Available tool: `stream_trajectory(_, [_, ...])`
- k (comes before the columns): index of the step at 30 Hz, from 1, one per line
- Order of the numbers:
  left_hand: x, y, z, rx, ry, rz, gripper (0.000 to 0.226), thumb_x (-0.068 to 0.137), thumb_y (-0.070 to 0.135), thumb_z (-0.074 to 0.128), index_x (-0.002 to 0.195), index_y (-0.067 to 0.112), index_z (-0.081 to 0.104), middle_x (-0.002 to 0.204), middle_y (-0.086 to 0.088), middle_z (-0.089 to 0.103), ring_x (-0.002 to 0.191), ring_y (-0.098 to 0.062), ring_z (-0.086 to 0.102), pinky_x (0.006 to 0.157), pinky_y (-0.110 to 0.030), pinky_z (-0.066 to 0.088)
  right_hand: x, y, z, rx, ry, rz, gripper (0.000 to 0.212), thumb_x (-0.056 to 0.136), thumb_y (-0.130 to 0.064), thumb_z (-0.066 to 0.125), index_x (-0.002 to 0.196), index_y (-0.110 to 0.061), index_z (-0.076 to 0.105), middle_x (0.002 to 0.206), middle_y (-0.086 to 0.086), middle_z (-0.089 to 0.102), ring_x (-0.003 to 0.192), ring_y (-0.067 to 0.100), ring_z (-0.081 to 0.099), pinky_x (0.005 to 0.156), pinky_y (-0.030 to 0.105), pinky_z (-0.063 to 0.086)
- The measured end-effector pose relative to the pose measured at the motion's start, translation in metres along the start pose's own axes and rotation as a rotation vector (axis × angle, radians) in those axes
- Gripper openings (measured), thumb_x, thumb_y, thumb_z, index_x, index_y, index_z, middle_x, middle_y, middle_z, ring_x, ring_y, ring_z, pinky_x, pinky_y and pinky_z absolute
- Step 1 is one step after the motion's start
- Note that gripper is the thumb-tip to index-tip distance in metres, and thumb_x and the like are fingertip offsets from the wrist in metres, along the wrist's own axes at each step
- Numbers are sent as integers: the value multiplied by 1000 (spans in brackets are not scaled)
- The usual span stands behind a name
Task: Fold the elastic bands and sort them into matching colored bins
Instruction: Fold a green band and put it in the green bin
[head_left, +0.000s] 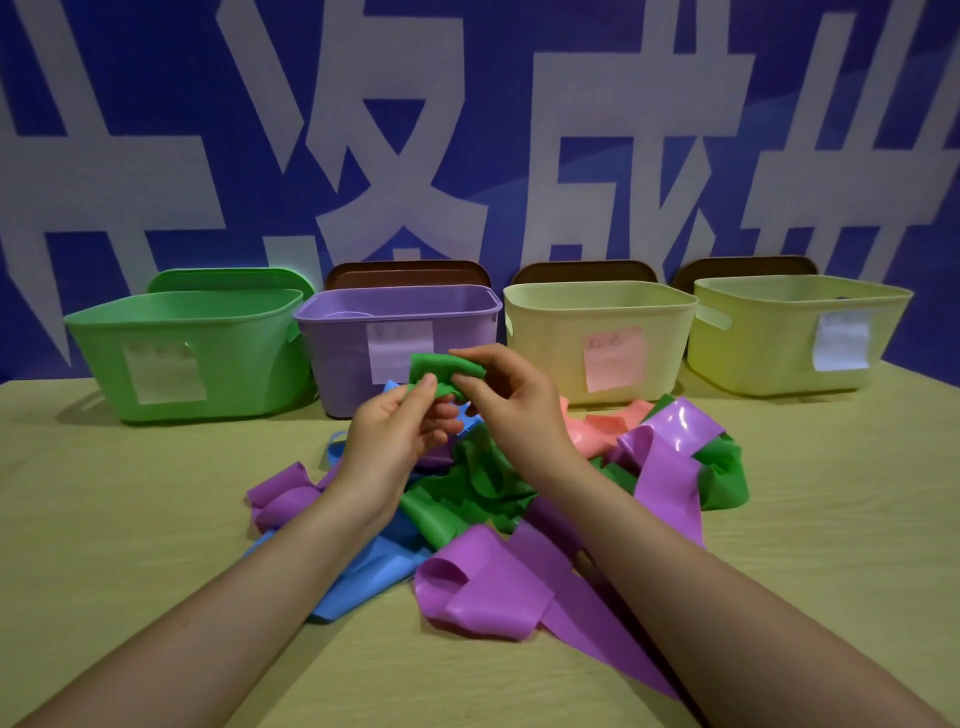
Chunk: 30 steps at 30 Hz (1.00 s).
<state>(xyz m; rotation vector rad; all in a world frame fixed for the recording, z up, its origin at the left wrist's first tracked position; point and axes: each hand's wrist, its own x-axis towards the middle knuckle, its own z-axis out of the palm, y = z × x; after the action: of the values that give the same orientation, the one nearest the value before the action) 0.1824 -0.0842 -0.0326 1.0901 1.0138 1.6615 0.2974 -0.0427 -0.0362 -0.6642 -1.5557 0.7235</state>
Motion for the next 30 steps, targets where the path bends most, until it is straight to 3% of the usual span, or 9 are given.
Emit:
stream_trajectory(2, [1,3,1,-96,-15,-59,26,98,22,49,83,5,61,59,0,66,53,-8,64,52,-15,51,3,2,-3,-24,-38,-32,28,85,8,61,100,-15,69,76,-12,66,66,-1,60,65,13,46])
stream_trajectory(6, [6,8,-7,-134,-40,-216,40,95,42,49,91,6,64,67,-7,63,55,-12,65,51,-19,53,5,5,-6,-137,-151,-132,32,84,10,59,106,-9,70,97,4,65,91,8,63,81,14,48])
stream_trajectory(10, [8,10,-11,-141,-51,-199,25,98,26,49,88,7,63,64,-6,64,52,-9,63,50,-16,51,3,-1,-4,36,-178,2,36,82,13,47,102,-6,70,105,16,66,97,17,63,86,23,51])
stream_trajectory(12, [8,12,-11,-93,-80,-141,23,99,20,47,88,7,63,63,-4,66,53,-8,64,51,-16,51,4,-5,-3,237,-183,130,30,85,4,47,98,-10,71,100,13,69,94,20,65,86,28,53])
stream_trajectory(15, [6,13,-13,-2,-119,-40,24,100,18,44,90,7,63,65,-1,68,55,-5,63,53,-15,50,3,-8,1,246,-180,150,22,92,-1,56,109,-10,67,93,8,69,84,16,64,80,25,54])
stream_trajectory(20, [12,9,-16,91,-154,16,22,100,17,44,95,9,64,79,-7,67,61,-7,64,59,-16,51,3,-10,0,217,-147,149,32,88,4,59,107,-22,67,84,-1,69,77,7,64,76,20,51])
stream_trajectory(24, [15,3,-19,213,-173,127,19,99,15,47,91,15,65,75,0,69,65,-9,65,62,-18,51,5,-6,-4,339,-120,186,50,89,-1,61,127,-31,50,73,1,59,75,9,60,77,25,51])
stream_trajectory(27, [17,-6,-22,191,-174,112,20,98,13,48,89,16,66,73,-1,68,66,-14,65,60,-19,52,4,-3,-2,216,-77,232,30,89,-3,61,118,-11,63,93,17,66,79,10,62,74,20,52])
stream_trajectory(30, [18,-16,-25,196,-122,69,20,99,13,47,88,13,64,71,-8,66,59,-12,62,55,-18,50,1,7,8,61,-35,276,13,89,-4,62,98,-9,70,91,8,71,73,0,61,68,15,48])
